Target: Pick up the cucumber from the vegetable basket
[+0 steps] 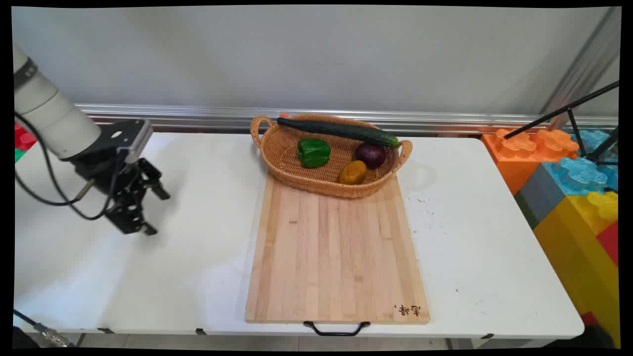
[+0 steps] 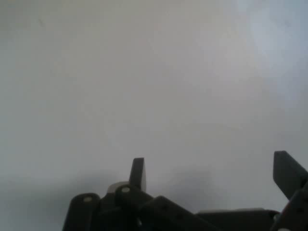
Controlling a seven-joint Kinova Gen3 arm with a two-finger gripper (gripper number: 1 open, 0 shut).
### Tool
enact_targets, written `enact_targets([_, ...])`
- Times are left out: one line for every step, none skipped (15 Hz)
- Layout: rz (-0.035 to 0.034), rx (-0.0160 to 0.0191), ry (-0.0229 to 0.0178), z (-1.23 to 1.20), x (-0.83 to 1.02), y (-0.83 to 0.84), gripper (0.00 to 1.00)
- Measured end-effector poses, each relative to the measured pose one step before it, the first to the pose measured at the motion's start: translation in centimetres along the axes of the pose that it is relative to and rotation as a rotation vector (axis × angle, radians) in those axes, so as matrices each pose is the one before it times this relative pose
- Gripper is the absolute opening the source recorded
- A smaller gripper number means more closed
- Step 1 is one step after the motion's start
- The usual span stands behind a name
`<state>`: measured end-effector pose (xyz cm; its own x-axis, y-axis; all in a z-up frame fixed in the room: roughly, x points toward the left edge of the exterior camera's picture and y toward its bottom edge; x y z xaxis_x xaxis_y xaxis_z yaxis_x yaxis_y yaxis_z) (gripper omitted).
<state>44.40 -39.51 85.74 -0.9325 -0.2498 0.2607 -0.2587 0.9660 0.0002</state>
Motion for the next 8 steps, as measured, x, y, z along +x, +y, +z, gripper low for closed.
enact_targets([-0.00202,0.02447,0.01863,-0.064,0.721,-0.379,1.0])
enact_targets([0.00128,0.02991,0.02444,-0.044,1.051,-0.534,1.0])
enact_targets([0.0063,0.0285,0.0259,0.06,1.196,-0.605,1.0])
enact_targets([0.00923,0.02407,0.02307,0.133,1.105,-0.597,1.0])
enact_targets([0.01001,0.01507,0.01452,0.154,0.79,-0.399,1.0])
enact_targets([0.01494,0.01907,0.01632,0.248,1.023,-0.565,1.0])
enact_targets([0.0264,0.02834,0.02557,0.434,1.641,-0.897,1.0])
enact_targets([0.02445,0.02353,0.0223,0.431,1.436,-0.829,1.0])
